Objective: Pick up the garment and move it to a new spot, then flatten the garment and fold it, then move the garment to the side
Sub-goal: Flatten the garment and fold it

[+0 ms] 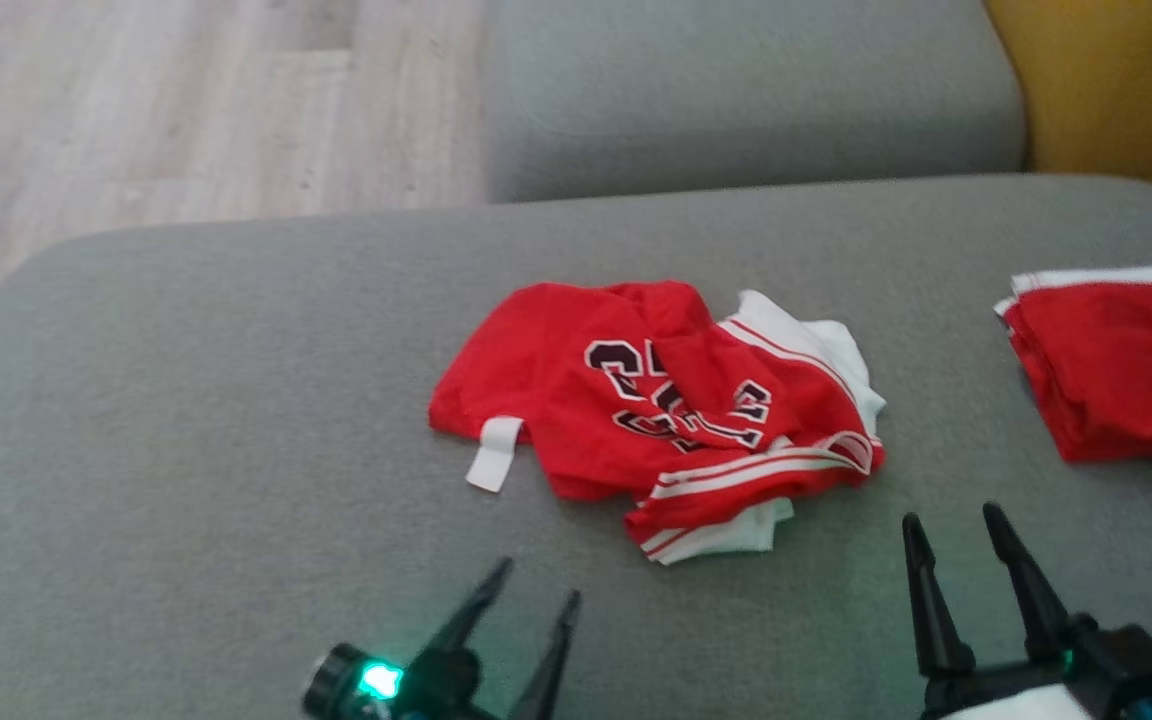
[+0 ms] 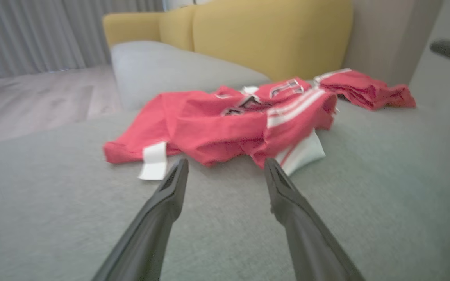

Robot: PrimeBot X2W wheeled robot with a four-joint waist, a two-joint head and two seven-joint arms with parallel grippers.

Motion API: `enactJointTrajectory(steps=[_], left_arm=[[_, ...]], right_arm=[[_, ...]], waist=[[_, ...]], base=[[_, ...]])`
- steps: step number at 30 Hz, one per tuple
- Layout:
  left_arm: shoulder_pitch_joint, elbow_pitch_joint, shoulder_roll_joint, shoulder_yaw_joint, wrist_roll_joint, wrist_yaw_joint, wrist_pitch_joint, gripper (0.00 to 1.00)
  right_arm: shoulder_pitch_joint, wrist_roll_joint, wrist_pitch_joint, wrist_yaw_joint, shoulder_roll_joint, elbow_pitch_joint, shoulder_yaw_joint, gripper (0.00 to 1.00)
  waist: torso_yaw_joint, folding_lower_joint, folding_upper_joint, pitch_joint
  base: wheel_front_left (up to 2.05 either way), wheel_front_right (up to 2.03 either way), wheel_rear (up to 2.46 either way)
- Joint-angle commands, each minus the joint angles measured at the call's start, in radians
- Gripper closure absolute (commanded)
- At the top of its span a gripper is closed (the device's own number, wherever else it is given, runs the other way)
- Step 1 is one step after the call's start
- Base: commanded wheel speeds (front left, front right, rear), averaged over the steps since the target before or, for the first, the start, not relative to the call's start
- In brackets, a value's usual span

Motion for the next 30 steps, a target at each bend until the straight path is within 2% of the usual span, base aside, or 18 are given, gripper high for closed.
enactJointTrajectory(steps=[1, 10, 18, 19, 20, 21, 25, 30], left_arm=[[-0.072, 0.029, -0.012, -0.006, -0.015, -0.008, -0.005, 0.0], [-0.332, 0.282, -0.012, -0.178, -0.143, -0.012, -0.003, 0.0], [-0.465, 0.387, -0.012, -0.272, -0.192, -0.026, -0.005, 0.0], [-0.472, 0.39, -0.012, -0.285, -0.196, -0.032, -0.005, 0.29], [-0.48, 0.39, -0.012, -0.298, -0.197, -0.036, -0.005, 0.85], [-0.486, 0.388, -0.012, -0.311, -0.195, -0.04, -0.005, 1.0], [-0.508, 0.331, -0.012, -0.33, -0.211, -0.046, -0.005, 1.0], [-0.553, 0.197, -0.012, -0.331, -0.274, -0.066, -0.005, 1.0]], right_arm=[[-0.057, 0.005, -0.004, 0.007, -0.03, -0.035, 0.026, 0.0], [-0.111, 0.015, -0.004, 0.007, -0.065, -0.036, 0.044, 0.0], [-0.144, 0.022, -0.004, 0.007, -0.073, -0.031, 0.051, 0.0], [-0.146, 0.022, -0.004, 0.007, -0.072, -0.03, 0.051, 0.0], [-0.147, 0.023, -0.004, 0.007, -0.071, -0.028, 0.051, 0.0], [-0.148, 0.024, -0.004, 0.007, -0.07, -0.026, 0.053, 0.0], [-0.149, 0.024, -0.004, 0.007, -0.065, -0.019, 0.057, 0.0], [-0.152, 0.024, -0.004, 0.007, -0.053, -0.022, 0.063, 0.0]], waist=[[-0.032, -0.0002, 0.0, 0.031], [-0.115, -0.0002, 0.0, 0.12], [-0.174, -0.0002, 0.0, 0.166], [-0.181, -0.0002, 0.0, 0.167], [-0.187, -0.0002, 0.0, 0.167], [-0.194, -0.0002, 0.0, 0.166], [-0.22, -0.0002, 0.0, 0.157], [-0.255, -0.0002, 0.0, 0.139]], base=[[0.0, 0.0, 0.0], [0.0, 0.0, 0.0], [0.0, 0.0, 0.0], [0.0, 0.0, 0.0], [0.0, 0.0, 0.0], [0.0, 0.0, 0.0], [0.0, 0.0, 0.0], [0.0, 0.0, 0.0]])
